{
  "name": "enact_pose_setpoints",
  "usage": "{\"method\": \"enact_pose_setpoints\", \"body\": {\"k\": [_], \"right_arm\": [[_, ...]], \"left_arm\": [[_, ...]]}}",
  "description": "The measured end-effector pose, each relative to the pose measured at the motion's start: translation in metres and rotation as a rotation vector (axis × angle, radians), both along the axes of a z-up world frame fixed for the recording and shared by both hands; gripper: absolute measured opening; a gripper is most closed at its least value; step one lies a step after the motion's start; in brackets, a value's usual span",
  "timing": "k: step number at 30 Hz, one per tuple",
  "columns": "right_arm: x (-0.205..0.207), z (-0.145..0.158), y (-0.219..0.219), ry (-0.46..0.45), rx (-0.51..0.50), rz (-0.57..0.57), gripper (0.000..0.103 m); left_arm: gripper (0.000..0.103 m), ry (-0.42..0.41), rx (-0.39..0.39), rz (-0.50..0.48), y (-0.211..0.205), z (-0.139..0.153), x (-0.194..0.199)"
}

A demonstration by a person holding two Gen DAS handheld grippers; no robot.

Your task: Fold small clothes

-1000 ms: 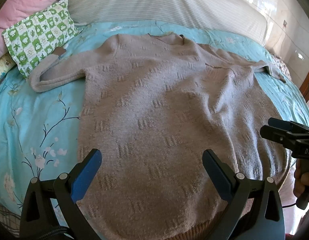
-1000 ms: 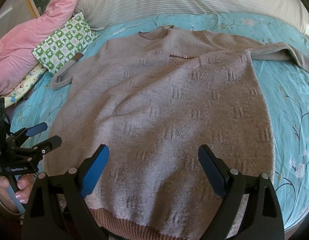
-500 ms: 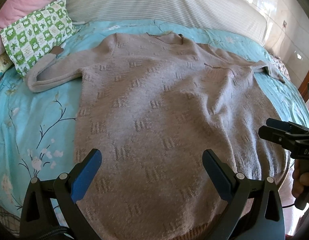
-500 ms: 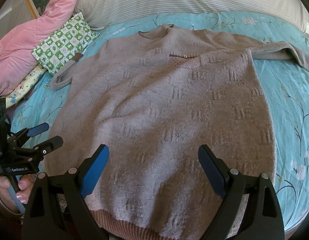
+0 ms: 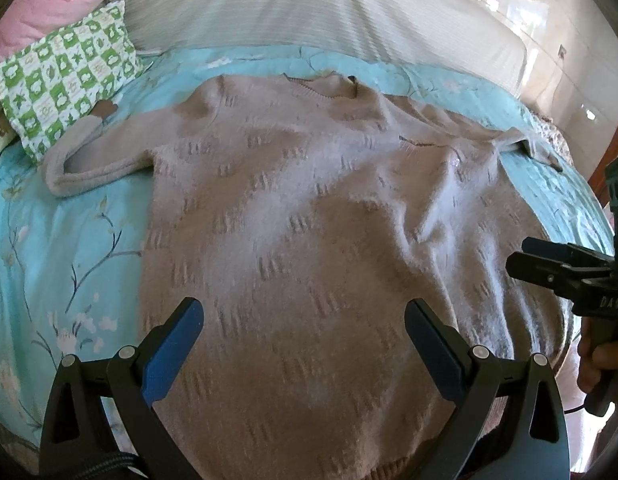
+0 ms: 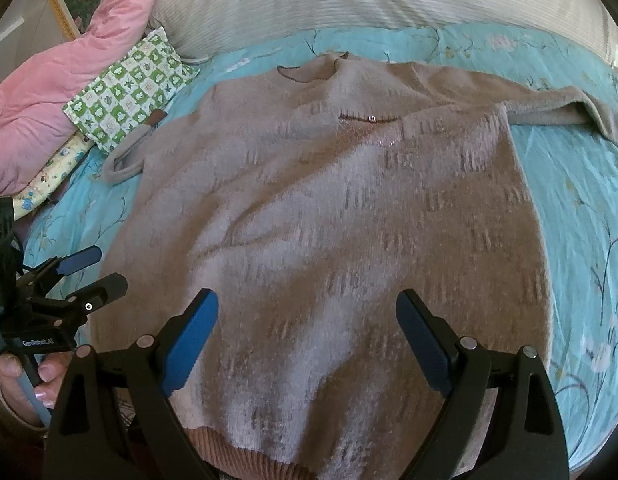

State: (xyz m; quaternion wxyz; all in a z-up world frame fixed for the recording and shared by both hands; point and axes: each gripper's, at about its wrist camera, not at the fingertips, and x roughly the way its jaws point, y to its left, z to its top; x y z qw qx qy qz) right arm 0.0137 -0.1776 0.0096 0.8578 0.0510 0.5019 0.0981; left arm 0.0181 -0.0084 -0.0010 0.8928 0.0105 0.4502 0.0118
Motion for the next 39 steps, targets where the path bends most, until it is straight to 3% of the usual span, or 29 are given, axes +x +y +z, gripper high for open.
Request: {"method": "enact_pose_setpoints", "body": {"k": [9,13,18,28,33,39], "right_arm": [[0.048,0.015,-0.014,0.000,-0.022,0.020,0.091],[0.085,0.019,-0.030,-0.015,0.026,0.025,0.091],[0.144,0.019,-0.050,-0.024,0.004,0.028,0.091],[0.251,-0.019,-0.094,0.042,-0.042,0.029,0.091],[0.297,-0.026,-0.098,0.021,-0.076,0.059,0.091],[0.328,-0.057,-0.084,0.074,-0.079,0.176,0.088]], "left_arm": [[0.101,-0.021,0.041,-0.026,0.018,0.015,0.055],[0.101,-0.027,0.061,-0.062,0.031,0.023,0.099],[0.101,-0.040,0.110,-0.045,0.055,0.030,0.164],[0.101,-0.007,0.001,-0.100,0.115,0.008,0.281],[0.101,0.038,-0.039,-0.095,0.136,-0.004,0.329],[0.099,0.088,-0.014,-0.112,0.138,-0.021,0.360]]}}
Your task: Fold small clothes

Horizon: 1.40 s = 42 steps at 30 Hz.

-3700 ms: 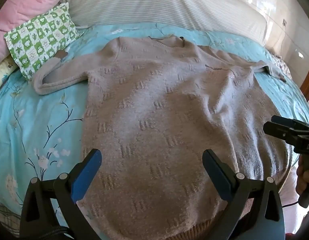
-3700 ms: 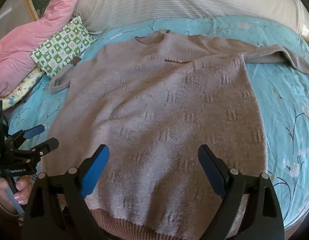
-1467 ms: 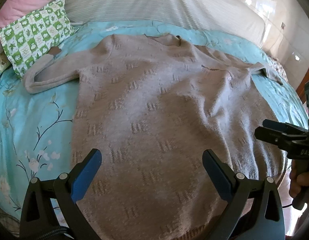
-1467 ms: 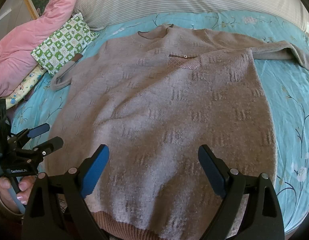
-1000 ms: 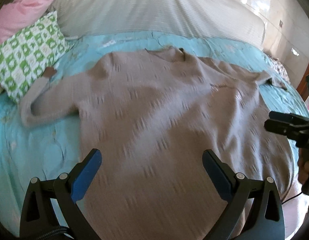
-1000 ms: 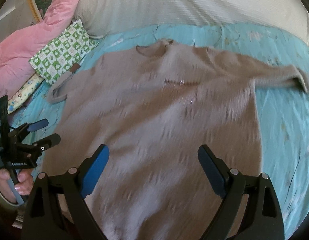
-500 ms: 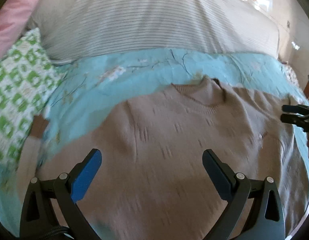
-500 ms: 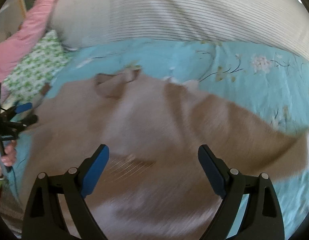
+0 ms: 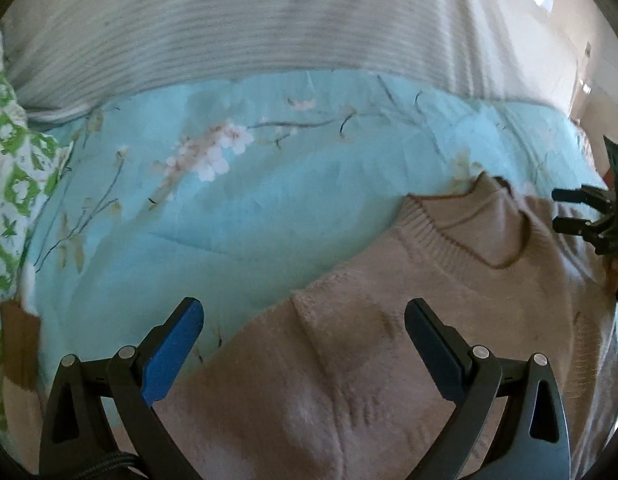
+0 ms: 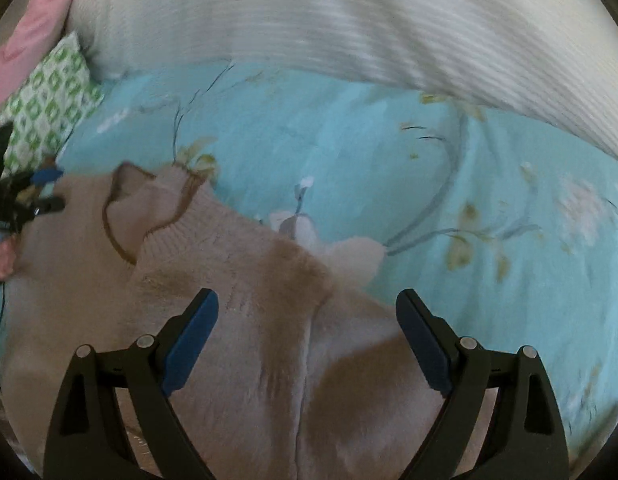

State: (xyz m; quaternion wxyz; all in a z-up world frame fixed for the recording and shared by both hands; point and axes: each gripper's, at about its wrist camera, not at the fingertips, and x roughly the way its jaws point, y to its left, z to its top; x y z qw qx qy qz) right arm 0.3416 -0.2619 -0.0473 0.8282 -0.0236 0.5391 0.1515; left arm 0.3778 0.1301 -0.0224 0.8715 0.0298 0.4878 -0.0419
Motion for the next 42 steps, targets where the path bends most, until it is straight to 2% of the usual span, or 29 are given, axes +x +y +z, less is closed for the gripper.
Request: {"method": "enact_pose_setpoints", "body": {"k": [1,2,3,4,5,6,8,11,14,16,18,19,20,22,24,25,26,27,28,33,35,39,42], "right_arm": [[0.000,-0.003,0.001,0.008,-0.002,0.012,0.083],[0.001,-0.009,0.001,0.023,0.003,0.024,0.065],[-0.001,-0.015,0.001,0.034,0.002,0.025,0.042],[-0.002,-0.018,0.000,0.033,-0.014,0.015,0.034],[-0.003,-0.019,-0.004,0.030,-0.034,-0.005,0.017],[-0.002,-0.014,-0.009,0.024,-0.041,-0.024,0.007],[-0.005,-0.003,-0.021,-0.002,0.006,-0.071,0.007],[-0.009,0.017,-0.032,-0.058,0.012,-0.121,0.006],[-0.009,0.027,-0.041,-0.092,-0.005,-0.166,0.006],[-0.004,0.017,-0.040,-0.062,-0.019,-0.182,0.006],[-0.001,0.005,-0.030,-0.044,-0.076,-0.179,0.006],[-0.001,-0.002,-0.030,-0.023,-0.076,-0.182,0.007],[0.000,-0.003,-0.030,-0.023,-0.070,-0.195,0.008],[-0.004,0.007,-0.037,-0.025,-0.024,-0.227,0.013],[-0.016,0.024,-0.050,-0.033,0.021,-0.265,0.019],[-0.024,0.033,-0.057,-0.051,0.033,-0.277,0.023],[-0.034,0.043,-0.065,-0.069,0.042,-0.293,0.032],[-0.048,0.055,-0.076,-0.087,0.056,-0.320,0.042],[-0.061,0.063,-0.086,-0.098,0.066,-0.344,0.046],[-0.133,0.087,-0.154,-0.112,0.125,-0.520,0.047],[-0.167,0.093,-0.187,-0.129,0.130,-0.624,0.047],[-0.227,0.091,-0.255,-0.144,0.169,-0.854,0.047],[-0.250,0.083,-0.301,-0.149,0.216,-1.007,0.047]], "left_arm": [[0.090,0.014,0.025,-0.006,-0.002,-0.005,0.001],[0.066,0.033,0.045,-0.016,-0.004,-0.010,0.004],[0.054,0.057,0.059,-0.034,-0.006,-0.017,0.005],[0.043,0.046,0.060,-0.058,-0.009,-0.019,0.002],[0.015,0.021,0.058,-0.083,-0.012,-0.017,-0.002],[0.007,0.011,0.055,-0.099,-0.015,-0.016,-0.004],[0.007,-0.029,0.090,-0.084,-0.016,-0.010,-0.007],[0.007,-0.094,0.102,-0.031,-0.010,0.002,-0.009],[0.007,-0.109,0.109,0.047,-0.001,-0.001,-0.004],[0.007,-0.085,0.144,0.086,-0.002,-0.015,0.004],[0.007,-0.076,0.155,0.108,-0.002,-0.021,0.007],[0.009,-0.072,0.166,0.110,-0.005,-0.019,0.007],[0.014,-0.066,0.168,0.115,-0.006,-0.016,0.007],[0.017,-0.062,0.126,0.128,-0.004,-0.004,0.004],[0.026,-0.070,0.099,0.148,0.001,0.007,-0.011],[0.037,-0.081,0.103,0.170,0.002,0.015,-0.020],[0.043,-0.090,0.097,0.177,0.003,0.020,-0.027],[0.044,-0.096,0.083,0.182,0.003,0.025,-0.040],[0.044,-0.095,0.066,0.185,0.001,0.030,-0.052],[0.045,-0.110,0.012,0.166,-0.022,0.037,-0.110],[0.050,-0.110,-0.017,0.156,-0.036,0.036,-0.130],[0.053,-0.089,-0.089,0.157,-0.052,0.028,-0.157],[0.053,-0.050,-0.152,0.160,-0.060,0.019,-0.162]]}}
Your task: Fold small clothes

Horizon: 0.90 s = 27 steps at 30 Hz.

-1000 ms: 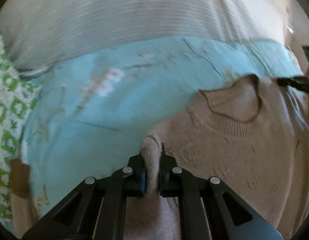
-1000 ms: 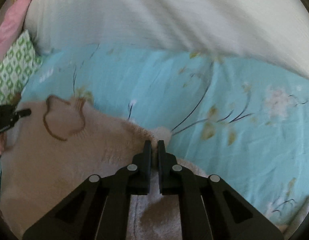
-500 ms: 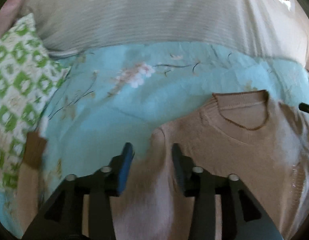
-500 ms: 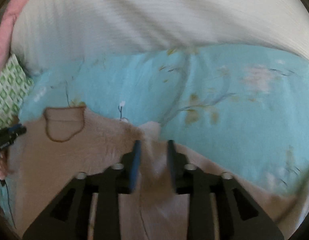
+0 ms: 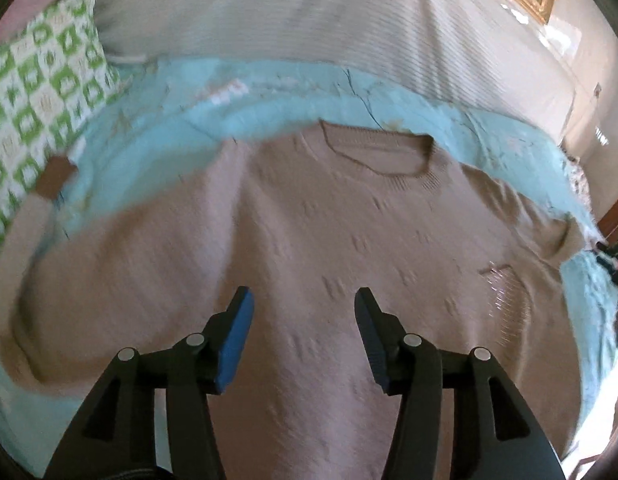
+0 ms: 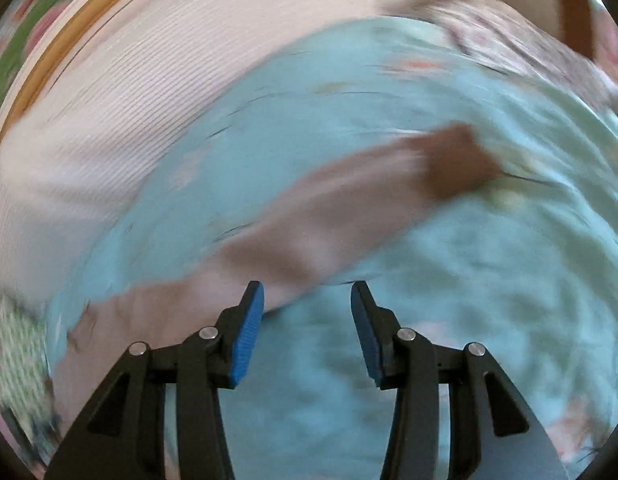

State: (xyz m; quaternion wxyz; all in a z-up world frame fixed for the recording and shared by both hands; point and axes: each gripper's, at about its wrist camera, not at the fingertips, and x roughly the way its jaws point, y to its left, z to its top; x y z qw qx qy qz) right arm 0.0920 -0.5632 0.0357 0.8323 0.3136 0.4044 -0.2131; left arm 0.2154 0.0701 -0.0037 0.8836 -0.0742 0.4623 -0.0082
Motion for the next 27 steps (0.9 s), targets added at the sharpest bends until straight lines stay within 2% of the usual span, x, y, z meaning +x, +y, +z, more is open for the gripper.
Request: {"method": "enact_pose_setpoints", "body": {"k": [3,9,14,15,16,17,18,22,27], "right_arm": [[-0.007,-0.002,-0.031,-0.017,0.023,-0.111,0.047],[0.017,-0.009,-0.061,-0.067,0.068,-0.223,0.047],[0.026,-0.017,-0.074,-0.105,0.076,-0.241,0.047],[0.030,-0.015,-0.074,-0.102,0.066,-0.237,0.043],[0.034,-0.013,-0.072,-0.098,0.050,-0.227,0.036],[0.038,-0.010,-0.070,-0.092,0.037,-0.206,0.016],[0.041,-0.008,-0.067,-0.089,0.029,-0.186,0.009],[0.054,0.019,-0.040,-0.110,-0.060,-0.083,0.008],[0.082,0.066,0.035,-0.180,-0.139,0.151,0.008]], "left_arm": [[0.053,0.007,0.010,0.001,-0.009,-0.006,-0.002],[0.057,0.039,0.003,-0.012,-0.025,-0.017,-0.003],[0.058,0.067,0.000,-0.022,-0.034,-0.026,-0.003],[0.059,0.070,0.004,-0.026,-0.037,-0.028,-0.004],[0.060,0.073,0.006,-0.030,-0.038,-0.028,-0.003],[0.060,0.074,0.011,-0.034,-0.039,-0.029,-0.003],[0.061,0.074,0.019,-0.040,-0.041,-0.029,-0.004],[0.062,0.071,0.027,-0.061,-0.046,-0.028,-0.008],[0.062,0.061,-0.003,-0.066,-0.044,-0.025,-0.015]]}}
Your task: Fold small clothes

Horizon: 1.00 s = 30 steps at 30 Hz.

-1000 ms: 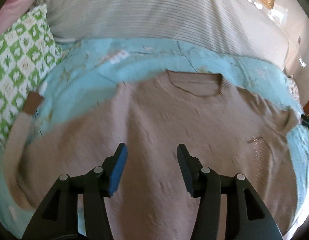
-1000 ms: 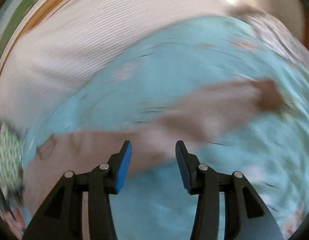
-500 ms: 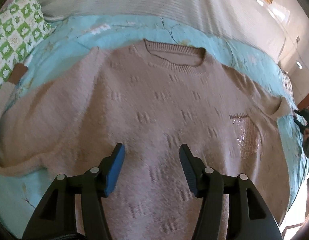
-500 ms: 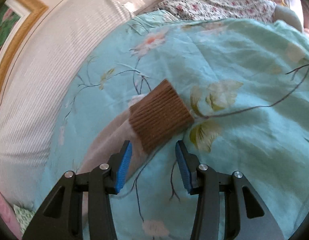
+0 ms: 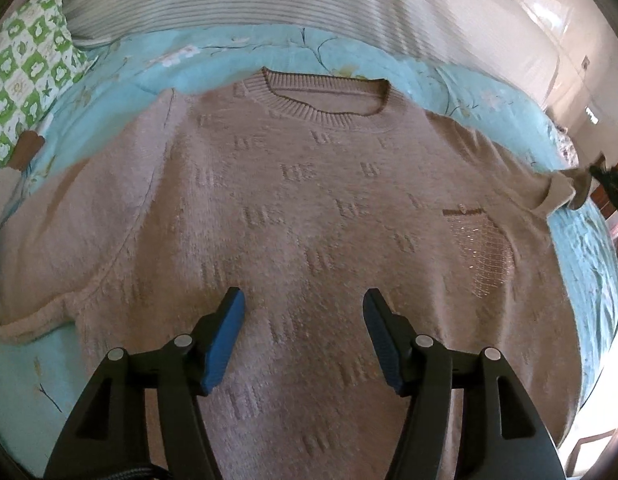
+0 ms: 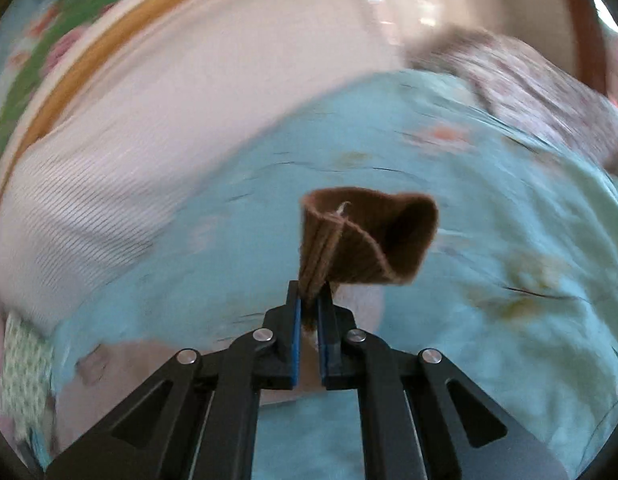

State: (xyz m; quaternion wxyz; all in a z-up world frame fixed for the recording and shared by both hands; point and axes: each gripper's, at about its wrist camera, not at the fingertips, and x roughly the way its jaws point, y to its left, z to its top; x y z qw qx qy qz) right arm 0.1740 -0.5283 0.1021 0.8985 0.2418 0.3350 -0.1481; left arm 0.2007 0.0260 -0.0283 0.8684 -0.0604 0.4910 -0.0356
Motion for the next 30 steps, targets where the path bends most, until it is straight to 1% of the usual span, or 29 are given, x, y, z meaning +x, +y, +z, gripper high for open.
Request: {"method": "enact_pose_setpoints", "body": {"k": [2,3,5,6,8,9,11,12,16,20,23,24,26,28,29,30], "right_arm": [[0.012,0.015,0.034,-0.021,-0.020,0.099,0.008],[0.021,0.024,0.060,-0.039,-0.025,0.172,0.008],[0.032,0.034,0.098,-0.065,-0.011,0.276,0.008],[0.040,0.038,0.125,-0.077,0.003,0.349,0.008],[0.051,0.040,0.164,-0.092,0.039,0.455,0.008],[0.057,0.038,0.190,-0.092,0.077,0.521,0.008],[0.067,0.031,0.226,-0.087,0.138,0.605,0.008],[0.073,0.024,0.251,-0.081,0.175,0.662,0.008],[0.088,-0.003,0.324,-0.043,0.247,0.814,0.008],[0.099,-0.032,0.395,-0.003,0.347,0.978,0.008],[0.102,-0.052,0.430,0.032,0.388,1.045,0.008],[0.099,-0.058,0.434,0.049,0.395,1.055,0.008],[0.102,-0.070,0.444,0.083,0.390,1.049,0.011],[0.107,-0.085,0.445,0.136,0.415,1.025,0.014],[0.107,-0.091,0.440,0.154,0.437,1.011,0.024],[0.108,-0.091,0.439,0.153,0.443,0.999,0.037]], "left_arm": [[0.062,-0.005,-0.013,0.000,0.002,0.002,-0.004],[0.062,-0.009,-0.017,0.003,0.004,0.003,-0.006],[0.064,-0.015,-0.023,0.012,0.007,0.006,-0.009],[0.064,-0.017,-0.028,0.014,0.009,0.006,-0.011],[0.064,-0.023,-0.042,0.025,0.015,0.009,-0.014],[0.065,-0.027,-0.050,0.030,0.018,0.010,-0.016],[0.066,-0.033,-0.072,0.041,0.027,0.013,-0.020],[0.066,-0.038,-0.083,0.048,0.031,0.014,-0.022],[0.066,-0.046,-0.103,0.071,0.047,0.014,-0.029],[0.067,-0.049,-0.142,0.082,0.062,0.013,-0.036],[0.068,-0.056,-0.151,0.086,0.069,0.013,-0.038],[0.068,-0.058,-0.155,0.088,0.070,0.013,-0.037],[0.069,-0.056,-0.167,0.092,0.071,0.011,-0.034],[0.069,-0.048,-0.188,0.095,0.072,0.008,-0.027],[0.070,-0.043,-0.200,0.096,0.072,0.006,-0.025],[0.070,-0.038,-0.215,0.096,0.072,0.004,-0.021]]}}
